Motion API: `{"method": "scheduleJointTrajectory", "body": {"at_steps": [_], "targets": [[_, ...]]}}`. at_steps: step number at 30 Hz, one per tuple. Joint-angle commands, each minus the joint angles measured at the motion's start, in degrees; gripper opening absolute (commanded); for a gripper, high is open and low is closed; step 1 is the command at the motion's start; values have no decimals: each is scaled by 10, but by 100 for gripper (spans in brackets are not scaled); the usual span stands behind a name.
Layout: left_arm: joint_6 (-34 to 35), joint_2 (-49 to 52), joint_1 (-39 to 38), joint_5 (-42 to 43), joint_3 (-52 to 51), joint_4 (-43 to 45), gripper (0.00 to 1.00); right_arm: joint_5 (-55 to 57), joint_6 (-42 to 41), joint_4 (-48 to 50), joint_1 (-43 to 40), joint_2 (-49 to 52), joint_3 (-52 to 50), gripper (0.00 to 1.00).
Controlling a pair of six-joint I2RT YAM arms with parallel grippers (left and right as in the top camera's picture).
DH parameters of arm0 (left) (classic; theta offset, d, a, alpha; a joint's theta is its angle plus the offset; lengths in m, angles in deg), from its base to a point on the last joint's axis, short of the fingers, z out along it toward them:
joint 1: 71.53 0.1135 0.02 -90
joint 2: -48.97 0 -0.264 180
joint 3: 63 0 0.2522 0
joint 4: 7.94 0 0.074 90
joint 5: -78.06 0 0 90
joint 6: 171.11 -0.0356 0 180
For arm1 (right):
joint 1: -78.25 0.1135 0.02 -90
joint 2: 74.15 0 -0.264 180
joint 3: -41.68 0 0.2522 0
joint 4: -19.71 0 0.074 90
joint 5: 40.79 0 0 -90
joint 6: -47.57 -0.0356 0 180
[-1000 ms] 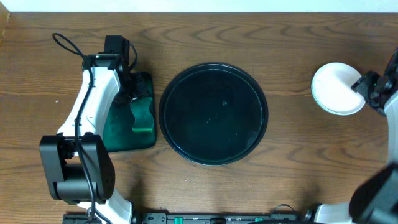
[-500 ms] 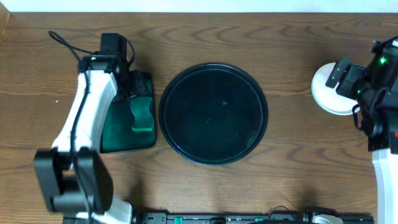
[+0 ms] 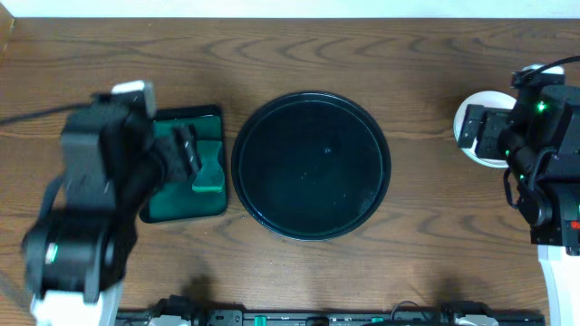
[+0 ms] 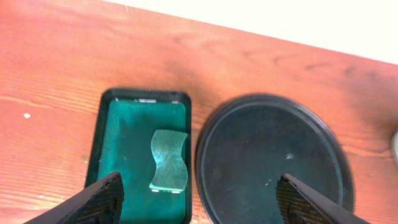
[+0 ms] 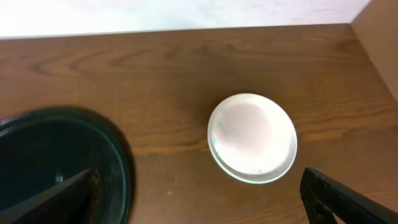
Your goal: Clean dirty plates on tray and stack at the side
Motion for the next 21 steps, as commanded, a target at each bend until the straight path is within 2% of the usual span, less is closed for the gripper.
{"method": "scheduleJointTrajectory", "body": {"at_steps": [1,6,10,13,21], "targets": [[-7,-76,-2,-15,2,-18,80,-7,30,-3,16,-8,6,99],[11,-162,-2,-20,2,-53,81,-7,30,-3,20,-8,6,99],[37,-227,-2,-89,2,-89,81,-7,30,-3,20,-7,6,99],[36,-265,-2,-97,2,-95,81,-6,30,-3,20,-7,6,99],[37,-306,-2,-96,2,-104,81,-7,30,-8,19,-7,6,99]]}}
